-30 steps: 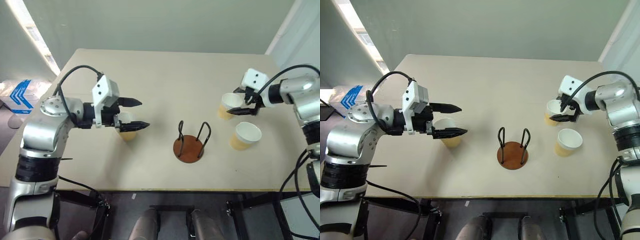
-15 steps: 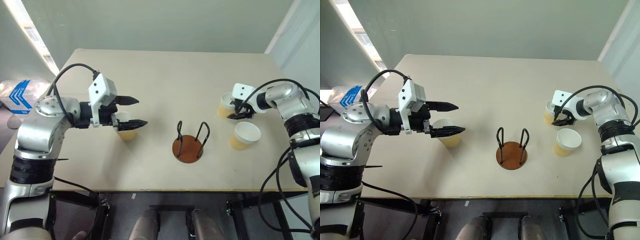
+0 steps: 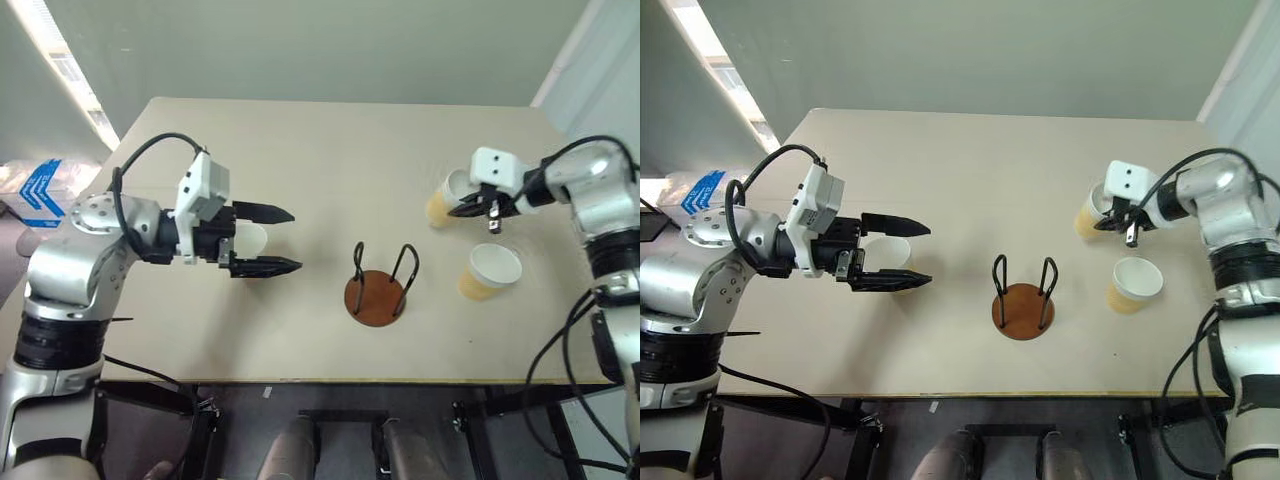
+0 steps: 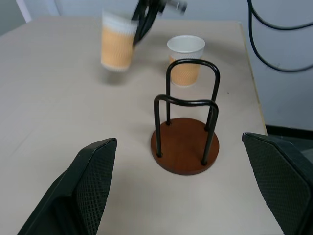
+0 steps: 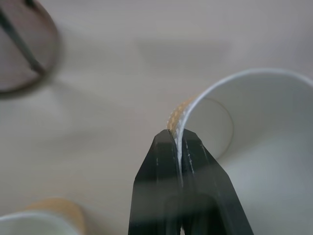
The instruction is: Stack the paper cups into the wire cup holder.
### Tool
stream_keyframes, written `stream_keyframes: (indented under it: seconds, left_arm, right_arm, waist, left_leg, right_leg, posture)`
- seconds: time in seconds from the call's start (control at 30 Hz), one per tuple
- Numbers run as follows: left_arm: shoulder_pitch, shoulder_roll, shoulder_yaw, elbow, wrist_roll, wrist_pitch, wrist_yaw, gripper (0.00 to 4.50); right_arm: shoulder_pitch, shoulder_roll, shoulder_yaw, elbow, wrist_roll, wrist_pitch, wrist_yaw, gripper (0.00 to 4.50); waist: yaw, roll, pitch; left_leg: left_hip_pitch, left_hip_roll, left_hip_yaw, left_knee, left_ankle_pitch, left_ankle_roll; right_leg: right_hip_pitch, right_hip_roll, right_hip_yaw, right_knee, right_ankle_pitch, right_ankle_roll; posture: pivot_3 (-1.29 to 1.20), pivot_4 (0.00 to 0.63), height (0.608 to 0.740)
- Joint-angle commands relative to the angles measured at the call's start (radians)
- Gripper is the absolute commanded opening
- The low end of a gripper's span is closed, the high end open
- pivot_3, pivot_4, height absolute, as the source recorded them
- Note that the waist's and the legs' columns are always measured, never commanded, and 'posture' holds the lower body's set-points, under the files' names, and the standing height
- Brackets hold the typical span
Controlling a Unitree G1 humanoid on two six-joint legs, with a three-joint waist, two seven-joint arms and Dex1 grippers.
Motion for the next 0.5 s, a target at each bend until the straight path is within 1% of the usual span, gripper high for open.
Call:
stream_keyframes:
  seconds: [0.03,0.13,0.27,0.33,0.5]
  left_arm:
    - [-0.043,0.005,-0.006,0.03,0.014,-0.038,-0.016,4.5]
    - [-0.056,-0.001,-0.022,0.053,0.026,-0.055,-0.021,4.5]
    - [-0.079,-0.017,-0.058,0.094,0.057,-0.095,-0.034,4.5]
    - [-0.092,-0.024,-0.071,0.113,0.068,-0.107,-0.041,4.5]
    - [-0.114,-0.039,-0.097,0.145,0.093,-0.137,-0.052,4.5]
  right_arm:
    - [0.022,-0.082,-0.084,-0.386,0.155,0.25,0.09,0.02]
    - [0.037,-0.133,-0.106,-0.616,0.25,0.409,0.109,0.02]
    - [0.03,-0.133,-0.083,-0.837,0.348,0.548,0.081,0.02]
    - [0.025,-0.119,-0.061,-0.882,0.366,0.577,0.06,0.02]
    - [0.039,-0.099,0.008,-0.885,0.34,0.535,0.03,0.02]
  waist:
    - [-0.002,0.0,0.0]
    - [-0.006,0.0,0.0]
    - [-0.01,0.0,0.0]
    - [-0.011,-0.001,0.0]
    - [-0.012,-0.001,0.0]
  left_leg:
    - [0.0,0.0,0.0,0.0,0.0,0.0]
    - [0.0,0.001,0.002,0.0,0.001,-0.001]
    - [0.003,0.003,0.003,0.001,0.001,-0.001]
    - [0.003,0.003,0.003,0.001,0.003,-0.001]
    - [0.003,0.003,0.003,0.002,0.007,0.001]
  right_leg:
    - [0.0,0.0,0.0,0.0,0.0,-0.001]
    - [0.0,0.001,0.0,0.0,-0.002,-0.003]
    - [0.002,0.003,0.002,0.0,-0.002,-0.003]
    - [0.002,0.004,0.003,0.0,-0.002,-0.003]
    - [0.001,0.004,0.004,0.003,-0.001,-0.004]
  posture:
    - [0.0,0.15,0.74]
    - [0.0,0.15,0.74]
    - [0.0,0.15,0.74]
    - [0.0,0.15,0.74]
    - [0.0,0.15,0.74]
